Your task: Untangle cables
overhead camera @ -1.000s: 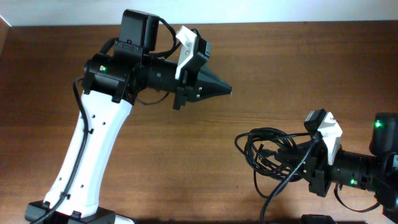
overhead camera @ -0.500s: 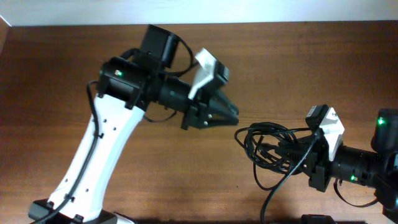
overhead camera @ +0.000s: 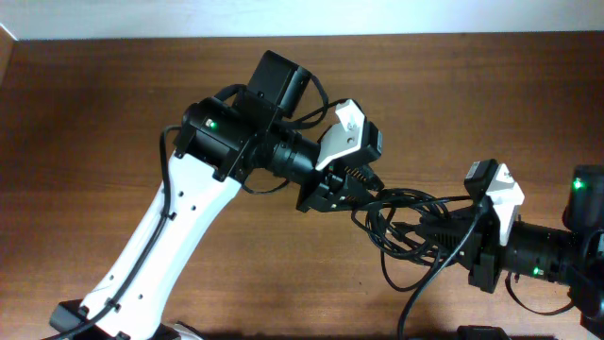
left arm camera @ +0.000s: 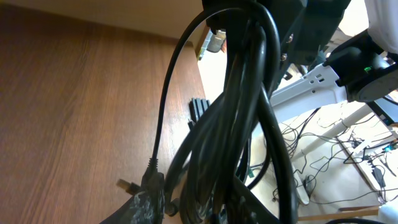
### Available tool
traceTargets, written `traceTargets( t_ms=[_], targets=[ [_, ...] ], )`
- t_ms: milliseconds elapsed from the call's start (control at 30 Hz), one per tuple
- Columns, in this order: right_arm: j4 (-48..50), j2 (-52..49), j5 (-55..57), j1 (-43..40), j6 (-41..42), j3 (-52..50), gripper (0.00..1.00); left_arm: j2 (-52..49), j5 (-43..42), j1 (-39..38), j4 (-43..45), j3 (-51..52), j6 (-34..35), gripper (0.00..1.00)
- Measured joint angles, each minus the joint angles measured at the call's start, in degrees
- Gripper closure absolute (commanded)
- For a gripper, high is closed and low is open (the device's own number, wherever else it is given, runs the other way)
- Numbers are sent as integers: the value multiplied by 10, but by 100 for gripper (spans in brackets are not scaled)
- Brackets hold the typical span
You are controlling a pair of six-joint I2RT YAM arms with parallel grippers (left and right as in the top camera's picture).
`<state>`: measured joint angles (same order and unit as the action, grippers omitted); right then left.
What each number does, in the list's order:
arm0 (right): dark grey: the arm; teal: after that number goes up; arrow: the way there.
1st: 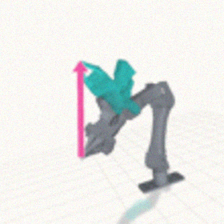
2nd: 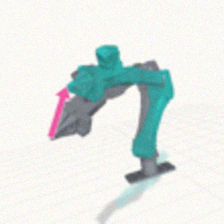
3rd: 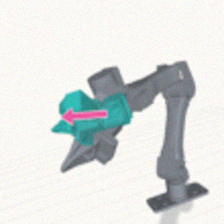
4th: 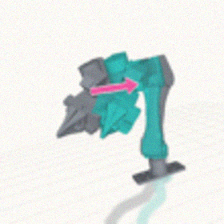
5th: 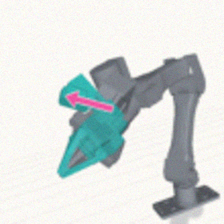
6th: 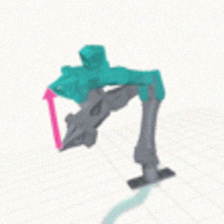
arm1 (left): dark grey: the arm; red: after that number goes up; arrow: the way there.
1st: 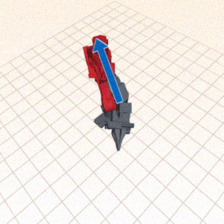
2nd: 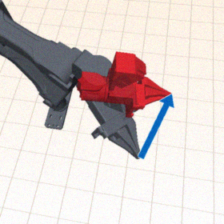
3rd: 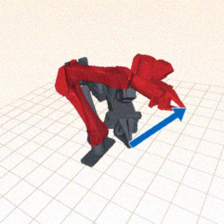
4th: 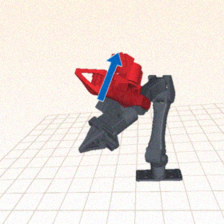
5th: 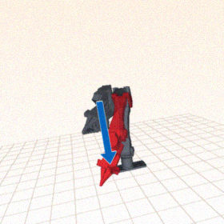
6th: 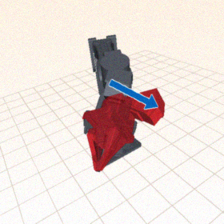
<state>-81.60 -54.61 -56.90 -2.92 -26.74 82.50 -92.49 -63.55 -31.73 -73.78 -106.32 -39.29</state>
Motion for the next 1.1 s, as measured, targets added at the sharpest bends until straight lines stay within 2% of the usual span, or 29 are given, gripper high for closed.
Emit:
traceTargets(
  t_ms=[167, 633, 867, 1100],
  targets=[
    [0, 0, -4, 0, 0, 0, 96, 0, 6, -4, 8, 0, -5, 100],
    [8, 0, -3, 0, 0, 0, 96, 0, -10, -6, 33, 0, -6, 100],
    [9, 1, 14, 0, 0, 0, 96, 0, -73, -6, 86, 0, -6, 100],
    [22, 0, 16, 0, 20, 0, 96, 0, -130, -6, 94, 0, -6, 100]
  ],
)
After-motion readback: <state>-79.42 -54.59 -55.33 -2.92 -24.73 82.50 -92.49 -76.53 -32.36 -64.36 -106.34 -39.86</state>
